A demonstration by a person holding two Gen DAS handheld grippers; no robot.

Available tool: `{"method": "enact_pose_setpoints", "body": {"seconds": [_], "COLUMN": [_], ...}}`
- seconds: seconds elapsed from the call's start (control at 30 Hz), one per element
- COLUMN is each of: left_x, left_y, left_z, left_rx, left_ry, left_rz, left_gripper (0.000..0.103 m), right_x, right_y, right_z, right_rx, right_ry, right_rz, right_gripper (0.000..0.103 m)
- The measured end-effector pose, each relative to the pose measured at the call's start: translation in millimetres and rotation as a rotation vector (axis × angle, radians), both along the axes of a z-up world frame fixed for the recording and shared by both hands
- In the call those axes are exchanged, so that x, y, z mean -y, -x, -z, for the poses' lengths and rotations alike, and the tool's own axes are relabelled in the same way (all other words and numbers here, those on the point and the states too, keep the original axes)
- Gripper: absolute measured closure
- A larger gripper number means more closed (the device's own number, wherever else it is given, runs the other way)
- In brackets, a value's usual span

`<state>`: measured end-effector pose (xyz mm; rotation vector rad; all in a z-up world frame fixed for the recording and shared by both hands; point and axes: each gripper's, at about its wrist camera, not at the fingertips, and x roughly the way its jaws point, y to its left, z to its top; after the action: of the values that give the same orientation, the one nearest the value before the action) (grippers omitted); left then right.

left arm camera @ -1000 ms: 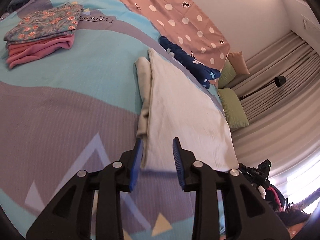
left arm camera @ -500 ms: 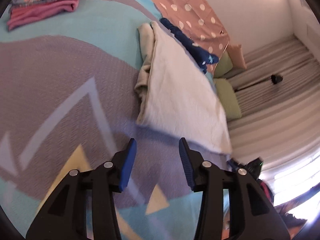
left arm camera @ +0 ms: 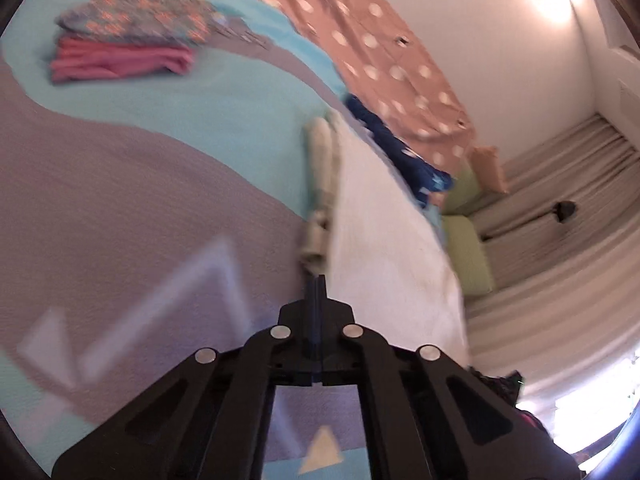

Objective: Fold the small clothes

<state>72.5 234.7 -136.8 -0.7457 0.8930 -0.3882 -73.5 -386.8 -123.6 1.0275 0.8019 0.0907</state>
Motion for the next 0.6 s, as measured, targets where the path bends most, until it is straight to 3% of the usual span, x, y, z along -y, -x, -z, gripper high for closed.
{"method": "enact_pose_setpoints", "body": {"seconds": [0.07,0.17,0.23,0.33,0.4,0.6], "left_x": [-14.7,-9.8,16.0,80.2,139.4,317.0], "left_y": [3.5,2.7,-3.2,-24.0,-43.3,-86.2], "left_z": [-7.8,-29.9,-48.8,-70.5,-79.0,-69.5], "left_rx": [-0.008,0.039,0.084,0.113,0.108,0.031], "left_ry": [-0.080,-0.093,-0.127,-0.159,-0.180,-0.309], "left_rz": [-0.065,-0.036,0.040,0.211,0.353,0.683], "left_gripper": [0.103,0.103,0.089,0.071,0.060,0.058], "right_x": [-0.2,-2.5,-3.3,-3.6,-3.8,-3.8], "right_y": [-1.9,-7.0,-9.2,-11.4,-15.3,-6.3], "right_z": [1.5,1.0,1.6,3.4,7.5,7.2], "right_rx": [0.011,0.023,0.026,0.041,0.018,0.087], "right_ry": [-0.013,-0.010,-0.011,-0.015,0.019,0.013], "right_rz": [0.024,0.052,0.075,0.116,0.120,0.081], "right_gripper": [0.064,0.061,0.061,0.069,0.096,0.099]}}
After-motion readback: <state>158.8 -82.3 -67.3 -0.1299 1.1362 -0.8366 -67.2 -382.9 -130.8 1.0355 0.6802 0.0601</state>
